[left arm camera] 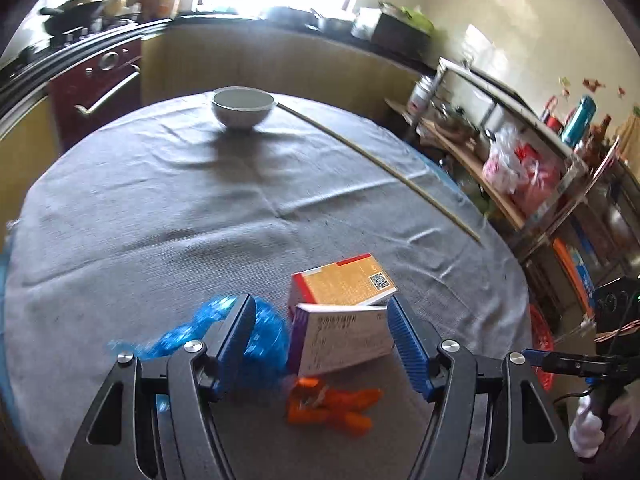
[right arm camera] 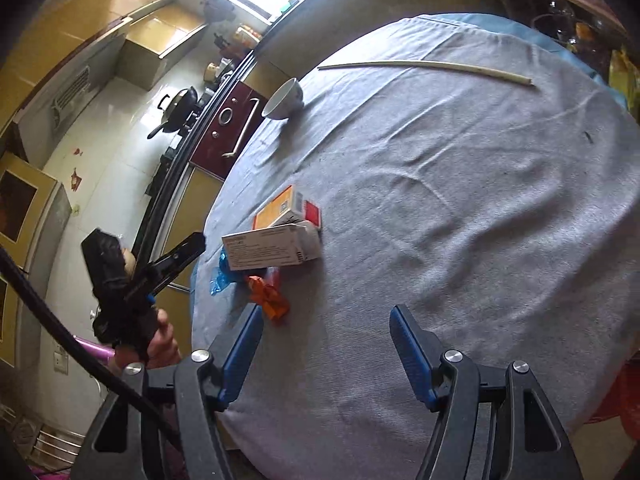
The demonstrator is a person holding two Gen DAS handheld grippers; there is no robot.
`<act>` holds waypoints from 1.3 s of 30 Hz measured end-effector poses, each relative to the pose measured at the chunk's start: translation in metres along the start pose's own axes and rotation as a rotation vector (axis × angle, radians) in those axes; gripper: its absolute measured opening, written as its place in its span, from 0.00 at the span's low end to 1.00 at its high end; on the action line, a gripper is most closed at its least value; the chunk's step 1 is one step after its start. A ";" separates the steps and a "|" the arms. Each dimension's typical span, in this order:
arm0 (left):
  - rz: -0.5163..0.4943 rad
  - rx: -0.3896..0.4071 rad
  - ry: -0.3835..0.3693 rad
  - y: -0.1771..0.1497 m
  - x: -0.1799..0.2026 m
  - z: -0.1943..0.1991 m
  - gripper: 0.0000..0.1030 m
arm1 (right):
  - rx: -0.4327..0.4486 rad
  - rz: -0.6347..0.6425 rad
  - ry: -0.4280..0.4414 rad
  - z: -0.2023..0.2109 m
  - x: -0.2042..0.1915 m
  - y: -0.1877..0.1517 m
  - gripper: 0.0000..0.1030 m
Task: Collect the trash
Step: 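Move the left tool toward the orange mesh bag while the right tool approaches the white medicine box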
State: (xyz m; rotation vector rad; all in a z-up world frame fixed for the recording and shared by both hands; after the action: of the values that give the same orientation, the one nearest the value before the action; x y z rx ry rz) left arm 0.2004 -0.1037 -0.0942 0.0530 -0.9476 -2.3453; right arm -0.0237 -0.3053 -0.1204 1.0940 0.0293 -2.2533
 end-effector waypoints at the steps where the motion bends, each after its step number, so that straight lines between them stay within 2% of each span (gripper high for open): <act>1: -0.013 -0.011 -0.019 0.000 0.003 -0.003 0.67 | 0.000 -0.006 0.002 0.001 0.003 0.001 0.67; 5: -0.023 -0.053 -0.097 -0.010 0.020 -0.012 0.64 | -0.002 -0.019 0.009 0.004 0.012 0.001 0.67; 7: -0.013 -0.057 -0.161 -0.018 0.034 -0.007 0.64 | -0.002 -0.023 0.016 0.005 0.015 0.002 0.67; 9: -0.029 -0.030 -0.239 -0.028 0.060 0.010 0.64 | -0.001 -0.025 0.023 0.005 0.018 0.002 0.67; 14: -0.109 0.041 -0.306 -0.052 0.116 0.051 0.65 | 0.001 -0.045 0.037 0.007 0.026 0.003 0.67; 17: -0.106 0.044 -0.258 -0.068 0.119 0.063 0.65 | -0.006 -0.052 0.038 0.006 0.027 0.003 0.67; 20: -0.053 0.008 -0.159 -0.080 0.096 0.059 0.65 | -0.020 -0.030 0.029 0.003 0.020 0.003 0.67; 23: 0.037 -0.059 -0.025 -0.086 0.064 0.045 0.65 | -0.032 0.023 0.014 -0.005 0.007 0.004 0.67; 24: 0.067 -0.068 -0.008 -0.086 0.054 0.040 0.65 | -0.032 0.037 0.009 -0.009 0.003 0.006 0.67; 29: 0.319 -0.073 -0.035 -0.079 0.024 0.012 0.65 | -0.039 0.028 0.009 -0.026 -0.001 0.010 0.67; 33: 0.436 -0.073 -0.018 -0.073 0.019 -0.009 0.65 | -0.046 0.023 -0.005 -0.032 0.003 0.007 0.67; 35: 0.460 -0.075 0.011 -0.071 0.019 -0.019 0.65 | -0.047 0.019 -0.013 -0.033 0.006 0.007 0.67; 39: 0.420 -0.107 0.087 -0.072 0.022 -0.029 0.65 | -0.042 0.028 -0.019 -0.035 0.007 0.013 0.67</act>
State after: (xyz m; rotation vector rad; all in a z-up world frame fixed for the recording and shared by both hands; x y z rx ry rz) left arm 0.1521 -0.0930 -0.1585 -0.0790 -0.7093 -1.9830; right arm 0.0044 -0.3096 -0.1451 1.0444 0.0527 -2.2286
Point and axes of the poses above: each gripper's, at about its wrist camera, not at the fingertips, and z roughly against the way its jaws point, x to its right, y to its top, the point moved 3 cm from there along -z, roughly the way its jaws point, and after that the axes turned 10 degrees about -z, right-handed, at the moved point
